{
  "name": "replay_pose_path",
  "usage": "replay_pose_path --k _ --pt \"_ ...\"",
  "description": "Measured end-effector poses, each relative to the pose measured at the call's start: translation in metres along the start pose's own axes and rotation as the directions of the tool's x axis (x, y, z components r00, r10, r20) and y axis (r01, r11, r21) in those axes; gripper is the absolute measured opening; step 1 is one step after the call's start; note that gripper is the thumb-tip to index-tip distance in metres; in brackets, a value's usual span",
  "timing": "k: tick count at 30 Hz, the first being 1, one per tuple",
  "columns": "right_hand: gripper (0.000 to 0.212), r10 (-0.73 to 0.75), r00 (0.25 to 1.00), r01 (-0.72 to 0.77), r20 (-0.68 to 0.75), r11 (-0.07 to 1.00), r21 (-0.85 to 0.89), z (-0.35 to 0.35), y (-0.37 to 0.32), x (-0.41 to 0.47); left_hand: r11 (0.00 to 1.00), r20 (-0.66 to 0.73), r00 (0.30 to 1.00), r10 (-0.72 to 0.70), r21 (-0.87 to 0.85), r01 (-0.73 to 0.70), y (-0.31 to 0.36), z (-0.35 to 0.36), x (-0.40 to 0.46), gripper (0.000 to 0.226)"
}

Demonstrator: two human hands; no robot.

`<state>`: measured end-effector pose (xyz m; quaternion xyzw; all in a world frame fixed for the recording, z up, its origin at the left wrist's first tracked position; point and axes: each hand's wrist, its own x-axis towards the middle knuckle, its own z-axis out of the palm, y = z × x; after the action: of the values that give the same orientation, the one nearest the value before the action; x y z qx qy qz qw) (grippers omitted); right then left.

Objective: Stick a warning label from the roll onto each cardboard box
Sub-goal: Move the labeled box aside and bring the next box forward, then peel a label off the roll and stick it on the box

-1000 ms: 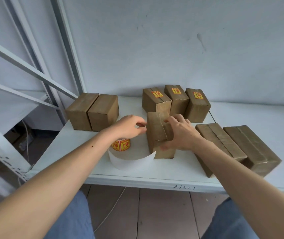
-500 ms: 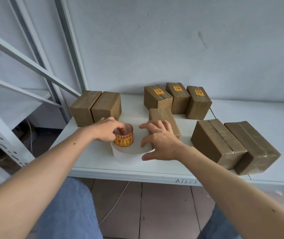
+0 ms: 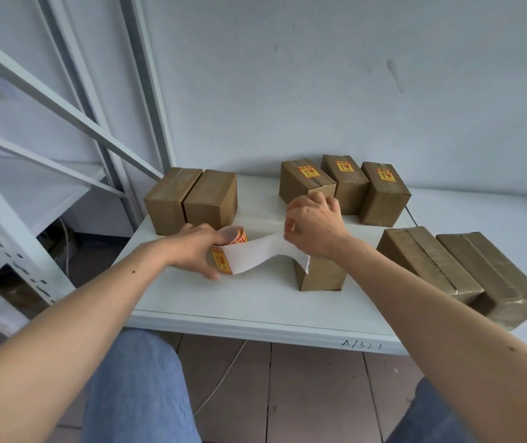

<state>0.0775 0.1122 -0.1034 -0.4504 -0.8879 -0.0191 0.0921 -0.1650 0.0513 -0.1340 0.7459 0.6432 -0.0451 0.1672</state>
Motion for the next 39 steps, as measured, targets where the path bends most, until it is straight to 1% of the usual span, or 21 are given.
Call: replay_pose_path --k 1,2,4,5,7,8,11,13,15,16,18,19,22,24,26,28,32,34,35,37,39 --pt "0.015 0.025 1.0 -0.025 -0.018 1.0 0.005 -0.001 0.0 0.003 0.999 -0.039 0.999 0.015 0.031 -0.014 0.0 0.003 0.0 0.049" --pt "0.016 0.05 0.998 -0.05 -0.038 0.999 0.012 -0.002 0.0 0.005 1.0 -0.091 0.996 0.019 0.016 -0.017 -0.002 0.005 0.002 0.041" --pt "0.017 0.099 0.992 -0.097 -0.082 0.995 0.023 -0.004 0.001 0.011 0.991 -0.209 0.978 0.007 -0.129 -0.034 -0.008 0.006 0.005 0.021" --pt "0.017 0.122 0.987 -0.12 -0.105 0.992 0.024 -0.006 0.002 0.014 0.972 -0.24 0.971 -0.01 -0.23 -0.046 -0.011 0.005 0.005 0.017" --pt "0.018 0.167 0.973 -0.164 -0.156 0.986 0.032 -0.008 0.003 0.018 0.905 -0.265 0.964 -0.021 -0.415 -0.094 -0.014 -0.001 0.005 0.016" --pt "0.017 0.184 0.966 -0.18 -0.183 0.983 0.043 -0.008 0.005 0.021 0.863 -0.279 0.96 -0.003 -0.486 -0.139 -0.013 -0.004 0.006 0.016" --pt "0.018 0.201 0.955 -0.191 -0.219 0.979 0.065 -0.005 0.004 0.026 0.767 -0.293 0.954 0.063 -0.598 -0.234 -0.001 -0.015 0.006 0.017" --pt "0.028 0.182 0.964 -0.168 -0.195 0.982 0.085 -0.003 0.001 0.028 0.76 -0.285 0.955 0.086 -0.601 -0.248 0.006 -0.021 0.009 0.019" --pt "0.039 0.15 0.972 -0.118 -0.18 0.977 0.178 -0.003 -0.001 0.027 0.763 -0.276 0.956 0.093 -0.598 -0.247 0.011 -0.025 0.013 0.02" --pt "0.04 0.119 0.974 -0.073 -0.192 0.97 0.232 -0.003 -0.002 0.026 0.757 -0.271 0.958 0.094 -0.605 -0.246 0.012 -0.026 0.015 0.02" --pt "0.034 0.048 0.975 0.02 -0.218 0.954 0.299 -0.003 -0.003 0.024 0.749 -0.261 0.959 0.109 -0.612 -0.252 0.018 -0.029 0.016 0.022" --pt "0.031 0.029 0.977 0.04 -0.21 0.947 0.318 -0.003 -0.003 0.023 0.75 -0.257 0.959 0.122 -0.609 -0.259 0.021 -0.03 0.017 0.023" --pt "0.03 0.028 0.99 0.028 -0.138 0.92 0.39 -0.002 -0.006 0.021 0.757 -0.245 0.958 0.15 -0.595 -0.271 0.031 -0.033 0.02 0.025" --pt "0.023 0.031 0.99 0.033 -0.137 0.897 0.44 -0.003 -0.005 0.02 0.76 -0.239 0.96 0.145 -0.595 -0.263 0.036 -0.034 0.02 0.028" --pt "0.015 0.051 0.988 0.031 -0.149 0.862 0.506 -0.003 -0.002 0.019 0.763 -0.228 0.965 0.128 -0.599 -0.243 0.039 -0.035 0.02 0.028" --pt "0.011 0.076 0.988 0.013 -0.132 0.823 0.568 -0.005 0.002 0.017 0.769 -0.218 0.97 0.111 -0.599 -0.223 0.04 -0.036 0.021 0.028" --pt "0.009 0.092 0.994 -0.041 -0.051 0.782 0.622 -0.004 0.008 0.014 0.802 -0.224 0.972 0.068 -0.567 -0.187 0.041 -0.035 0.025 0.031" --pt "0.009 0.131 0.991 -0.085 -0.02 0.744 0.663 -0.004 0.013 0.013 0.828 -0.23 0.972 0.038 -0.538 -0.16 0.04 -0.033 0.029 0.027" --pt "0.009 0.162 0.987 -0.109 -0.012 0.713 0.693 -0.004 0.016 0.013 0.842 -0.232 0.972 0.034 -0.518 -0.153 0.039 -0.032 0.031 0.025" --pt "0.006 0.25 0.968 -0.161 0.003 0.612 0.774 -0.007 0.028 0.011 0.874 -0.241 0.97 0.024 -0.467 -0.137 0.036 -0.027 0.034 0.02" --pt "0.004 0.347 0.938 -0.2 0.01 0.514 0.834 -0.014 0.044 0.01 0.922 -0.267 0.963 -0.023 -0.378 -0.083 0.033 -0.022 0.036 0.02"
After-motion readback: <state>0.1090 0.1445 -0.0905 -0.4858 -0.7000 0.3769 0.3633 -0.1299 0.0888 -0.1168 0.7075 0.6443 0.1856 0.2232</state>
